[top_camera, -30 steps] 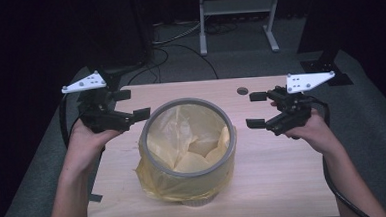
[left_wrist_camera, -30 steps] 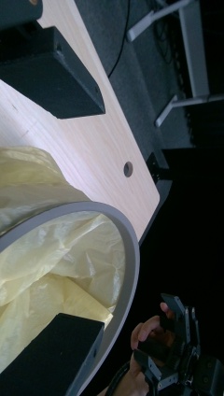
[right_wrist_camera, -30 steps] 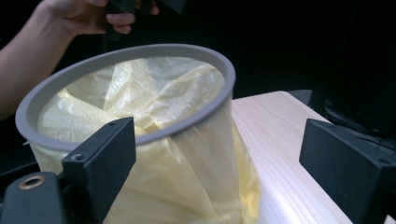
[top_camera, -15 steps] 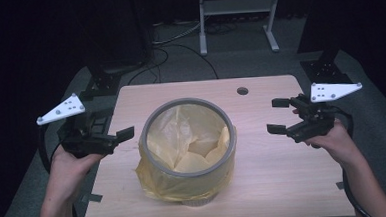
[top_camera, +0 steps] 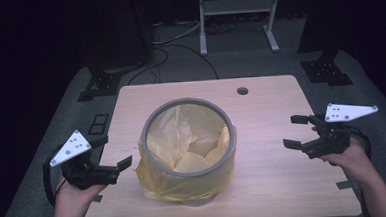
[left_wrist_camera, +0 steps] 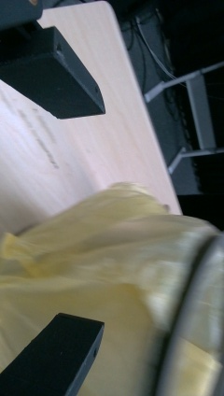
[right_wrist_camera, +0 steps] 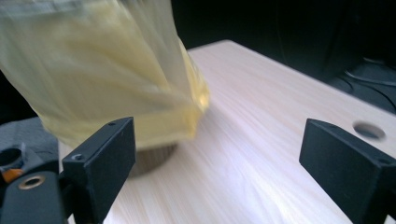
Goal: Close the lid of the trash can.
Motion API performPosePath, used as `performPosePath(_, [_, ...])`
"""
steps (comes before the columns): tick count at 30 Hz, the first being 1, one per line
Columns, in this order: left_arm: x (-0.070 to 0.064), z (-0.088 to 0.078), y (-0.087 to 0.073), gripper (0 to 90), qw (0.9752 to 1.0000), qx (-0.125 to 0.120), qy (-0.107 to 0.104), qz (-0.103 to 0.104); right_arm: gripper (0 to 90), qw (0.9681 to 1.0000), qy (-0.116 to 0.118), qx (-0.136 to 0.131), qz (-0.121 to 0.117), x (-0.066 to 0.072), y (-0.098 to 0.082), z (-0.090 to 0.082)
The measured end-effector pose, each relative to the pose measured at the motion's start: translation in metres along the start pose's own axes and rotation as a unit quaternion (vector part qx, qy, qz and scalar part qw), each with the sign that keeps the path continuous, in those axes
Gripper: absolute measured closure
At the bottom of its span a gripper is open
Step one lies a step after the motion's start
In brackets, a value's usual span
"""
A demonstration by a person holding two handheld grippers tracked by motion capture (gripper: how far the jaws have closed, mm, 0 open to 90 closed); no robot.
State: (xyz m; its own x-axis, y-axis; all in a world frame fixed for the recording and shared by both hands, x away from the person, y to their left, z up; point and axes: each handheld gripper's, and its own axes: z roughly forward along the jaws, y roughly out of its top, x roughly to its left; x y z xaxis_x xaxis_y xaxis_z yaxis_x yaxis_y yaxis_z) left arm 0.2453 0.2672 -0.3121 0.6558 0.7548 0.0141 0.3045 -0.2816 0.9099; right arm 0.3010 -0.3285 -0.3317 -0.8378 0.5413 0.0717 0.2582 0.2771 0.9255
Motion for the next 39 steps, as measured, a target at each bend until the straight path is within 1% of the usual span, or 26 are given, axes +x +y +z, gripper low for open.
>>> performPosePath(1, [-0.001,0.003,-0.012,0.0,0.9999,0.007,0.008,0.001,9.6,0.9999,-0.009,0.008,0.006,0.0,-0.011,-0.002])
performPosePath(2, [-0.001,0.003,-0.012,0.0,0.9999,0.007,0.008,0.001,9.7,0.9998,-0.013,0.013,0.008,-0.001,-0.017,-0.003])
performPosePath(3, [-0.001,0.008,-0.023,0.0,0.9998,0.016,0.011,-0.001,9.7,0.9997,-0.016,0.016,0.012,0.0,-0.022,-0.003])
performPosePath(4, [-0.001,0.008,-0.023,0.0,0.9998,0.016,0.011,-0.001,9.6,0.9995,-0.02,0.02,0.016,0.0,-0.028,-0.004])
performPosePath(5, [-0.002,0.014,-0.034,0.0,0.9996,0.027,0.011,0.001,9.6,0.9993,-0.023,0.023,0.018,-0.001,-0.033,-0.004])
performPosePath(6, [-0.002,0.014,-0.034,0.0,0.9996,0.027,0.011,0.001,9.6,0.9991,-0.026,0.027,0.02,-0.001,-0.038,-0.004])
performPosePath(7, [-0.003,0.02,-0.043,0.0,0.9991,0.039,0.013,0.004,9.7,0.9988,-0.029,0.03,0.024,-0.001,-0.043,-0.005])
performPosePath(8, [-0.004,0.023,-0.048,0.0,0.9988,0.046,0.016,0.007,9.7,0.9985,-0.033,0.034,0.027,-0.001,-0.048,-0.005])
performPosePath(10, [-0.005,0.03,-0.056,0.0,0.9985,0.051,0.019,0.01,9.7,0.998,-0.038,0.038,0.033,-0.002,-0.058,-0.005])
performPosePath(15, [-0.007,0.047,-0.076,0.0,0.997,0.074,0.02,0.01,9.7,0.9961,-0.053,0.053,0.047,-0.004,-0.081,-0.004])
performPosePath(16, [-0.007,0.047,-0.076,0.0,0.997,0.074,0.02,0.01,9.7,0.9961,-0.053,0.053,0.047,-0.004,-0.081,-0.004])
performPosePath(17, [-0.007,0.053,-0.082,0.0,0.9957,0.089,0.023,0.013,9.7,0.995,-0.062,0.061,0.05,-0.005,-0.088,-0.003])
performPosePath(18, [-0.007,0.055,-0.086,0.0,0.995,0.096,0.023,0.014,9.7,0.9946,-0.064,0.064,0.051,-0.005,-0.092,-0.003])
performPosePath(19, [-0.008,0.058,-0.089,0.0,0.9946,0.1,0.024,0.015,9.6,0.9942,-0.067,0.066,0.052,-0.006,-0.096,-0.003])
performPosePath(20, [-0.008,0.058,-0.089,0.0,0.9946,0.1,0.024,0.015,9.6,0.9942,-0.067,0.066,0.052,-0.006,-0.096,-0.003])
performPosePath(21, [-0.007,0.063,-0.097,0.0,0.993,0.114,0.025,0.018,9.7,0.9935,-0.071,0.068,0.058,-0.006,-0.102,-0.002])
performPosePath(22, [-0.007,0.066,-0.1,0.0,0.9922,0.121,0.023,0.018,9.7,0.9931,-0.073,0.069,0.06,-0.007,-0.105,-0.002])
performPosePath(24, [-0.007,0.068,-0.104,0.0,0.9917,0.125,0.023,0.019,9.7,0.9928,-0.076,0.069,0.061,-0.007,-0.107,-0.001])
performPosePath(25, [-0.007,0.073,-0.11,0.0,0.9905,0.134,0.02,0.02,9.7,0.9921,-0.082,0.071,0.064,-0.008,-0.113,-0.001])
performPosePath(27, [-0.007,0.077,-0.115,0.0,0.9896,0.141,0.02,0.02,9.7,0.9917,-0.085,0.07,0.066,-0.008,-0.116,0.0])
performPosePath(29, [-0.006,0.079,-0.118,0.0,0.9891,0.144,0.02,0.019,9.7,0.9908,-0.091,0.071,0.07,-0.009,-0.121,0.001])
performPosePath(32, [-0.006,0.087,-0.128,0.0,0.9864,0.162,0.016,0.017,9.7,0.9894,-0.096,0.08,0.075,-0.01,-0.129,0.004])
performPosePath(35, [-0.007,0.092,-0.135,0.0,0.9838,0.178,0.011,0.021,9.7,0.9876,-0.1,0.097,0.072,-0.01,-0.136,0.009])
performPosePath(36, [-0.007,0.092,-0.135,0.0,0.9838,0.178,0.011,0.021,9.7,0.9876,-0.1,0.097,0.072,-0.01,-0.136,0.009])
performPosePath(37, [-0.007,0.095,-0.139,0.0,0.9818,0.188,0.015,0.025,9.7,0.9865,-0.101,0.107,0.073,-0.01,-0.141,0.012])
performPosePath(39, [-0.005,0.096,-0.141,0.0,0.9833,0.181,0.01,0.014,9.7,0.9853,-0.1,0.116,0.076,-0.01,-0.146,0.014])
